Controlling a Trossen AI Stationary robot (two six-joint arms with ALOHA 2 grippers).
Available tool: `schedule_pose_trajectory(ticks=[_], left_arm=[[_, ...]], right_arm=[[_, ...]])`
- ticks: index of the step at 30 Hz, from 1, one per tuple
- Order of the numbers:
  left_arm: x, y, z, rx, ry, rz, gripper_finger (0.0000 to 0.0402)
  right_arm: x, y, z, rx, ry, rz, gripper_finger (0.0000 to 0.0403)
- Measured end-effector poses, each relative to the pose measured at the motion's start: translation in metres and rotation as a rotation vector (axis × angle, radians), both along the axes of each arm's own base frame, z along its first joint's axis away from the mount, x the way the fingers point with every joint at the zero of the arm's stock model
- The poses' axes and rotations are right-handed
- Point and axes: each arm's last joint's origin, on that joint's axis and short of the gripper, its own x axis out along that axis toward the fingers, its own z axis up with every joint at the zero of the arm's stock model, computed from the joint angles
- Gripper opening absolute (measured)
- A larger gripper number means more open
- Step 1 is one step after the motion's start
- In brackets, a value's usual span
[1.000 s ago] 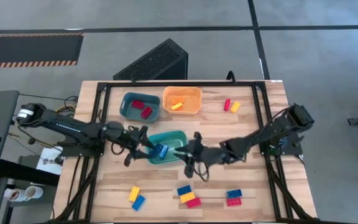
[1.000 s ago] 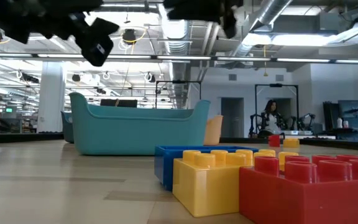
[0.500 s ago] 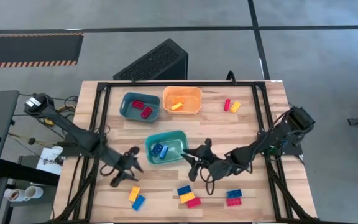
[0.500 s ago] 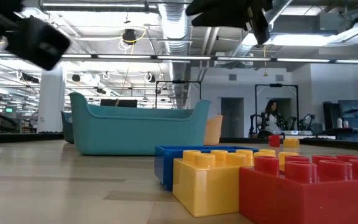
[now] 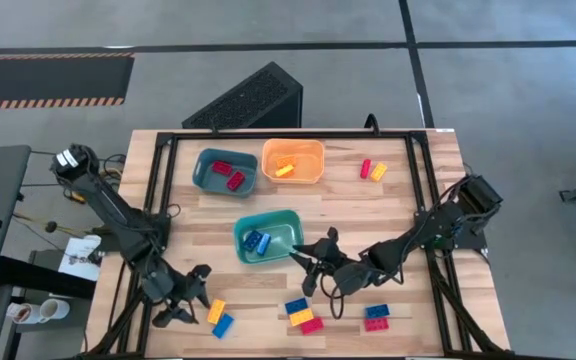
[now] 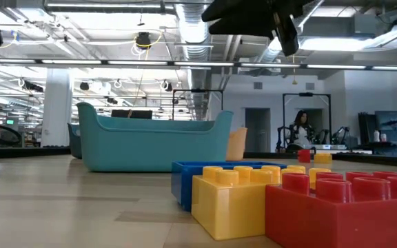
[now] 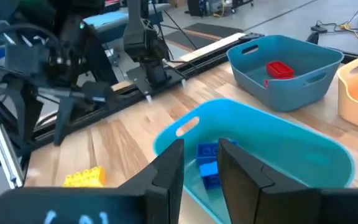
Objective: Sort & place blocks by color
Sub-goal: Put the yellow game piece into the orange bin
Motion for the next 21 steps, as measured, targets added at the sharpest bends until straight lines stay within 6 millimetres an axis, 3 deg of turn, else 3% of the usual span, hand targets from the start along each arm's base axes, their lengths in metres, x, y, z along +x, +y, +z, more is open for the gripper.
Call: schedule_pose_trajectory(ticks=[8,14,21], left_arm=[[0.007,-0.010,-0.030,0.120,0.057,0.103,0.0275],[0.011,-0.015,-0.037,0.118,0.045,0.103,0.0299],[0.012,-0.019,-0.053,0.171,0.093,0.067,0.0336]], right_arm=[[0.004,-0.002,0.010,-0.043,-0.059,0.022,0.0118],[0.003,0.007,0.023,-0.121,-0.140,0.066,0.0118],[0.002,0.009,0.025,-0.141,-0.145,0.074,0.0118]])
